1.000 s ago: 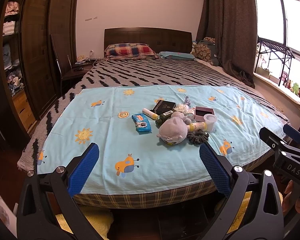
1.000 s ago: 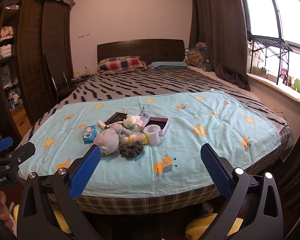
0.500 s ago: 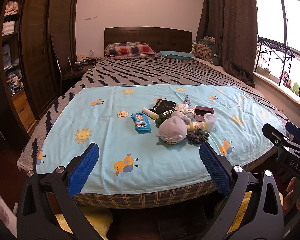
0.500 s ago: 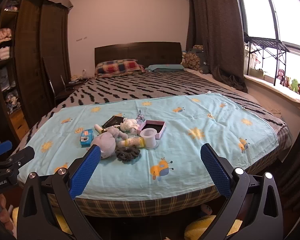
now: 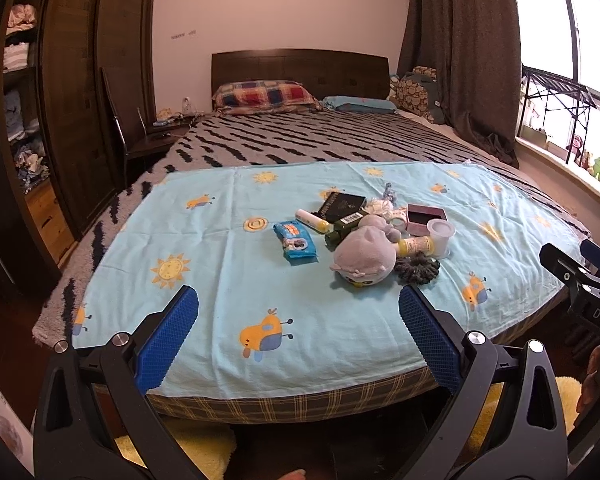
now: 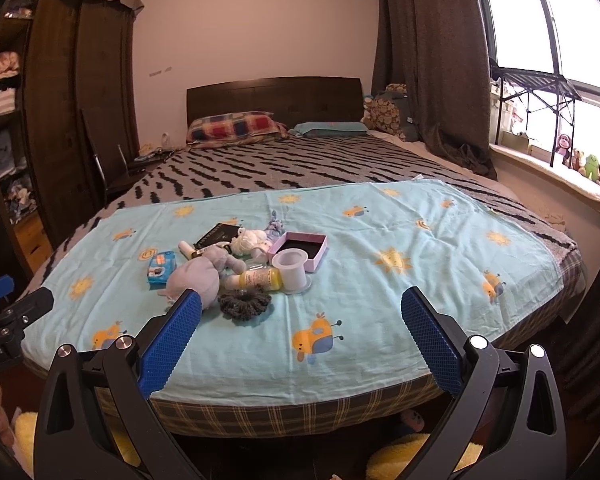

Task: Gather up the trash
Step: 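Grasp the grey plush toy with left tool while right tool grasps the grey scrunchie, then lower both tools to the floor bin and open them, dropping plush and scrunchie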

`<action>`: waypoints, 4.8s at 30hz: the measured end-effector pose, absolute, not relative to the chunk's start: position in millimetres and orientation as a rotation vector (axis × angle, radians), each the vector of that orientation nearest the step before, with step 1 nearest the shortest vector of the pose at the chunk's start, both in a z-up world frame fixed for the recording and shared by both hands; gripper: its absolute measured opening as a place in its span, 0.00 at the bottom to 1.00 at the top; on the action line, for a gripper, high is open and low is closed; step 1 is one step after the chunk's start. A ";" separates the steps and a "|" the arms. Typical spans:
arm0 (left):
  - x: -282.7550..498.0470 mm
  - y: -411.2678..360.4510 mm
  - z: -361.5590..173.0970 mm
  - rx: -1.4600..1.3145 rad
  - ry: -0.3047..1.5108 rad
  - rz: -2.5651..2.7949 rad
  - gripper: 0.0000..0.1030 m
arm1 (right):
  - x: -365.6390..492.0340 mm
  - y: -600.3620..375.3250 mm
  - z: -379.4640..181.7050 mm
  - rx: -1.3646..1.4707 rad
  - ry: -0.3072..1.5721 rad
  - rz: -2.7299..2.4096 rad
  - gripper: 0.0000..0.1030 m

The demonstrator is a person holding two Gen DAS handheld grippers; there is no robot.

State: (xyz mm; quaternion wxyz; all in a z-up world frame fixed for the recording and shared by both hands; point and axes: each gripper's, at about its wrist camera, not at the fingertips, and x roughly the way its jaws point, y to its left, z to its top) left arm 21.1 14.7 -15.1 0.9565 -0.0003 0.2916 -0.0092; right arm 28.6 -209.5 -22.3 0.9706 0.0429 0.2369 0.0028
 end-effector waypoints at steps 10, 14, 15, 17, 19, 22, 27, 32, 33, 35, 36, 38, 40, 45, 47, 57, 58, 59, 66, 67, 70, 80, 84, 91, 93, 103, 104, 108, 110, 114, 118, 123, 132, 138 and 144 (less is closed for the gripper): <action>52.6 20.0 -52.4 0.012 0.653 -0.033 0.90 | 78.4 -197.8 -59.7 0.131 0.578 0.077 0.92; 74.9 27.7 -68.0 0.018 0.688 -0.034 0.78 | 108.6 -187.0 -82.1 0.116 0.637 0.122 0.76; 79.1 29.3 -70.2 0.019 0.691 -0.032 0.77 | 116.3 -184.2 -87.3 0.110 0.645 0.131 0.76; 86.1 30.7 -73.7 0.025 0.697 -0.039 0.78 | 129.9 -180.5 -95.7 0.108 0.658 0.142 0.75; 91.8 31.0 -76.2 0.031 0.702 -0.049 0.78 | 143.6 -179.0 -103.3 0.132 0.673 0.172 0.74; 100.8 29.5 -82.2 0.040 0.714 -0.061 0.78 | 159.1 -175.4 -113.9 0.134 0.692 0.172 0.74; 114.6 26.2 -94.2 0.042 0.742 -0.092 0.78 | 179.0 -166.6 -134.1 0.123 0.740 0.183 0.71; 124.6 22.1 -100.7 0.028 0.758 -0.127 0.78 | 180.9 -153.6 -136.2 0.094 0.730 0.264 0.21; 126.3 20.6 -101.4 0.026 0.761 -0.133 0.78 | 179.8 -151.8 -134.6 0.085 0.728 0.268 0.17; 128.8 17.2 -102.2 0.022 0.759 -0.146 0.78 | 173.4 -152.3 -129.3 0.072 0.705 0.265 0.15; 130.4 14.3 -102.4 0.017 0.759 -0.159 0.79 | 169.6 -156.6 -126.4 0.082 0.695 0.261 0.14; 133.3 8.5 -102.3 0.012 0.759 -0.174 0.82 | 164.2 -168.2 -121.4 0.111 0.679 0.248 0.14; 137.4 -0.3 -101.8 0.012 0.757 -0.199 0.83 | 161.0 -181.0 -116.9 0.127 0.668 0.225 0.14; 152.8 -23.1 -100.0 0.026 0.739 -0.238 0.87 | 155.2 -207.1 -111.7 0.149 0.648 0.174 0.14; 164.5 -30.9 -101.9 0.015 0.746 -0.252 0.87 | 153.0 -212.7 -111.9 0.154 0.645 0.169 0.14; 212.0 -51.3 -128.3 0.038 0.813 -0.255 0.81 | 151.5 -216.1 -119.1 0.169 0.652 0.177 0.14; 212.4 -51.3 -128.7 0.030 0.813 -0.274 0.74 | 151.4 -216.0 -119.1 0.166 0.650 0.175 0.14; 211.5 -51.5 -128.2 0.021 0.815 -0.287 0.74 | 150.4 -215.8 -118.7 0.164 0.648 0.173 0.14; 195.3 -42.0 -108.2 0.005 0.752 -0.261 0.71 | 142.5 -212.6 -107.6 0.158 0.620 0.180 0.14; 190.1 -38.6 -100.6 0.005 0.731 -0.249 0.71 | 140.4 -211.2 -104.3 0.156 0.613 0.184 0.14; 168.3 -28.2 -73.7 0.008 0.663 -0.230 0.71 | 131.4 -207.4 -93.1 0.150 0.590 0.198 0.14; 78.3 -7.2 -39.7 0.036 0.597 -0.237 0.71 | 73.2 -187.4 -58.0 0.104 0.539 0.300 0.14; 41.3 -2.9 -59.1 0.016 0.657 -0.258 0.71 | 44.7 -181.3 -61.3 0.098 0.564 0.343 0.14; 4.7 2.6 -95.3 -0.019 0.773 -0.268 0.71 | 15.8 -176.9 -91.9 0.087 0.669 0.354 0.14; -4.7 0.8 -105.4 -0.001 0.806 -0.279 0.71 | 10.2 -174.7 -104.2 0.086 0.708 0.360 0.14; -6.4 -17.5 -175.6 0.070 1.008 -0.335 0.71 | 8.7 -167.4 -177.1 0.103 0.927 0.376 0.14; -3.9 -19.2 -184.4 0.075 1.030 -0.337 0.71 | 11.0 -167.1 -184.8 0.103 0.950 0.372 0.14; 6.1 -27.1 -217.3 0.092 1.112 -0.353 0.71 | 16.4 -165.9 -215.5 0.106 1.032 0.355 0.14; 11.8 -30.9 -233.8 0.087 1.147 -0.355 0.71 | 18.7 -166.7 -231.0 0.108 1.069 0.341 0.14; 25.6 -35.2 -264.8 0.048 1.206 -0.344 0.71 | 27.3 -169.2 -263.5 0.124 1.146 0.312 0.14; 37.0 -39.7 -290.7 0.032 1.247 -0.323 0.72 | 37.4 -171.6 -286.3 0.139 1.188 0.297 0.15; 39.1 -45.4 -314.2 0.032 1.284 -0.320 0.72 | 45.3 -171.6 -305.2 0.156 1.219 0.291 0.16; 36.7 -42.0 -324.1 0.014 1.322 -0.327 0.73 | 54.8 -173.5 -301.1 0.169 1.210 0.269 0.35; 41.6 -44.2 -312.0 0.023 1.275 -0.323 0.89 | 55.7 -179.2 -283.9 0.177 1.162 0.242 0.49; 37.3 -33.0 -278.7 0.015 1.206 -0.320 0.92 | 53.5 -191.6 -255.6 0.183 1.092 0.218 0.64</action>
